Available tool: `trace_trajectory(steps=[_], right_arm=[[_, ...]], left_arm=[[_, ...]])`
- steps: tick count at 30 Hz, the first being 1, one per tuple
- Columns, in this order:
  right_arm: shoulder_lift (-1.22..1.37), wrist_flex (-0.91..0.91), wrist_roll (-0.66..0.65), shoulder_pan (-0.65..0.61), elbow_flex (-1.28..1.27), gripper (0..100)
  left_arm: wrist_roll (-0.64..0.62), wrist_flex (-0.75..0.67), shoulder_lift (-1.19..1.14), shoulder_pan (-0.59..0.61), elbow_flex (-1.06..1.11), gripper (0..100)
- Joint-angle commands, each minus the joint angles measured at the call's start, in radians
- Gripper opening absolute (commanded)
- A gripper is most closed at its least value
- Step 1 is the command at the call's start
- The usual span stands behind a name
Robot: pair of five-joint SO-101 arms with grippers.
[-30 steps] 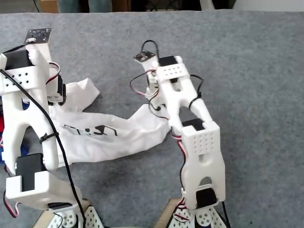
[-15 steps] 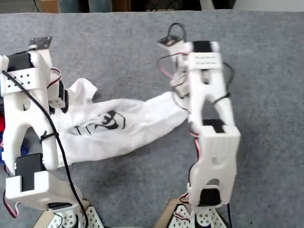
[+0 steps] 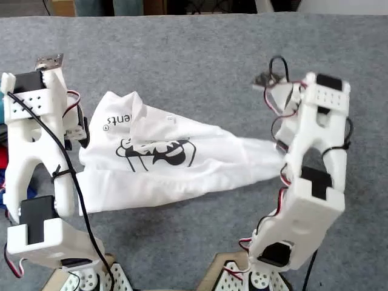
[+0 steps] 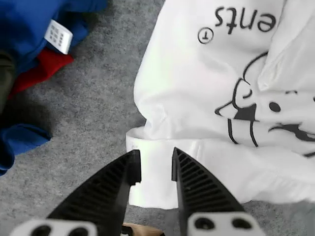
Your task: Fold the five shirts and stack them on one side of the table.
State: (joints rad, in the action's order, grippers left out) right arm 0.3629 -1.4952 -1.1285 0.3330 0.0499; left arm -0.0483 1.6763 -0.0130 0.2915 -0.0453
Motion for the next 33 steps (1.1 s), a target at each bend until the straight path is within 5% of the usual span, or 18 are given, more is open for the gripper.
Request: trace_trajectory(steps=[1, 10, 19, 27, 33], right_arm=[[-0.120, 0.164, 0.005, 0.029, -0.202, 1.6], [-0.318, 0.845, 0.735, 0.003, -0.667, 8.7], [-0.414, 0.997, 0.701, 0.005, -0.817, 8.6], [-0.410, 1.003, 0.701, 0.003, -0.817, 8.6], [-0.410, 1.003, 0.701, 0.003, -0.817, 8.6]], left_arm=[[-0.170, -0.092, 0.046, -0.047, 0.005, 13], [-0.391, -0.362, 0.044, -0.318, -0.002, 13], [-0.453, -0.529, -0.098, -0.412, -0.012, 13], [-0.115, -0.394, -0.489, -0.447, -0.349, 13], [-0.023, -0.255, -0.712, -0.447, -0.676, 13]])
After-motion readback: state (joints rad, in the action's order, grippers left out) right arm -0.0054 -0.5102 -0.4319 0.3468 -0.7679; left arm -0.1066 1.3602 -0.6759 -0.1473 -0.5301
